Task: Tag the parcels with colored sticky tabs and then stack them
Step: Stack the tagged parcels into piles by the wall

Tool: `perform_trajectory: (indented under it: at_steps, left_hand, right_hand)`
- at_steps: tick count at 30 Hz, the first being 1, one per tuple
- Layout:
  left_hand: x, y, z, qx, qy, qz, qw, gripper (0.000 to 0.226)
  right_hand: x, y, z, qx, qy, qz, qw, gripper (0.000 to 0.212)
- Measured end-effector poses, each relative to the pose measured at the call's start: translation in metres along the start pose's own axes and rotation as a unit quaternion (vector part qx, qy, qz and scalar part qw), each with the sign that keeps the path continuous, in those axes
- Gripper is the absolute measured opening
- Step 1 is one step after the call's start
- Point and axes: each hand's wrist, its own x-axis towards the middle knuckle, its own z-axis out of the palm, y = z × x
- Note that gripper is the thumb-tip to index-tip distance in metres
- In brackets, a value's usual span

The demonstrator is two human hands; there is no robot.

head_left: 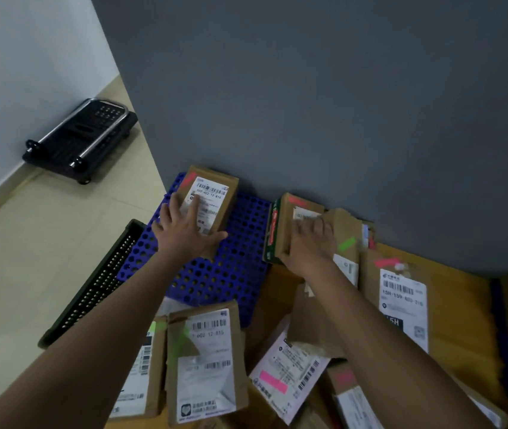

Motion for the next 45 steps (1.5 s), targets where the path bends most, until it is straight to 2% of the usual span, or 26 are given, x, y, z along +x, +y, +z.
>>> perform_trajectory:
  at_steps: [3,5,8,10,13,18,21,25,29,31,34,36,39,41,43,45]
  left_hand:
    - [0.002,0.007,0.005,0.021,0.017,-0.023,0.999,0.100]
    - [0.003,0.010,0.008,0.028,0.019,-0.032,0.999,0.098]
    - [0.002,0.012,0.009,0.041,0.022,-0.035,0.998,0.098]
    - [0.003,0.010,0.008,0.039,0.020,-0.034,0.998,0.098]
    - [0.005,0.009,0.006,0.034,0.030,-0.028,0.999,0.097]
    - [0.011,-0.003,0.002,0.020,0.083,-0.030,0.996,0.094]
    - [0.015,-0.013,-0.002,0.010,0.077,-0.019,0.997,0.096]
    - [0.019,-0.021,-0.008,0.000,0.062,-0.010,0.998,0.098]
    - [0.024,-0.030,-0.012,-0.001,0.073,-0.003,0.997,0.099]
    - [0.026,-0.035,-0.014,0.004,0.070,0.007,0.998,0.100]
    - [0.026,-0.042,-0.016,-0.007,0.059,0.010,0.998,0.103]
    - [0.027,-0.046,-0.020,-0.015,0.023,0.009,1.000,0.111]
    - [0.032,-0.056,-0.031,-0.019,-0.072,0.012,0.997,0.125]
    - [0.035,-0.063,-0.035,-0.050,-0.093,0.026,0.994,0.130]
    - [0.035,-0.067,-0.036,-0.080,-0.078,0.045,0.993,0.128]
    - [0.035,-0.067,-0.033,-0.086,-0.027,0.060,0.994,0.120]
  right_hand:
    - [-0.003,0.020,0.010,-0.054,-0.048,0.066,0.995,0.085]
    - [-0.003,0.027,0.009,-0.013,-0.063,0.086,0.994,0.092]
    - [0.007,0.017,0.003,0.160,-0.053,0.069,0.983,0.101]
    - [0.018,0.004,0.000,0.299,-0.082,0.090,0.946,0.107]
    - [0.026,-0.010,-0.002,0.397,-0.116,0.152,0.898,0.110]
    - [0.027,-0.018,0.012,0.451,-0.058,0.182,0.872,0.106]
    - [0.028,-0.018,0.017,0.448,-0.020,0.217,0.867,0.112]
    - [0.025,-0.020,0.004,0.506,-0.001,0.257,0.823,0.115]
    - [0.014,-0.042,-0.009,0.435,0.112,0.195,0.872,0.109]
    - [0.015,-0.067,-0.014,0.413,0.100,0.165,0.890,0.108]
    - [0.026,-0.101,-0.014,0.381,0.071,0.175,0.905,0.105]
    - [0.031,-0.114,-0.013,0.381,0.061,0.168,0.907,0.109]
    - [0.030,-0.114,-0.002,0.418,0.004,0.080,0.905,0.129]
    - [0.027,-0.112,0.002,0.405,-0.015,0.035,0.914,0.133]
    - [0.029,-0.117,0.003,0.379,0.024,0.031,0.924,0.125]
    - [0.035,-0.125,-0.001,0.377,0.083,0.035,0.922,0.115]
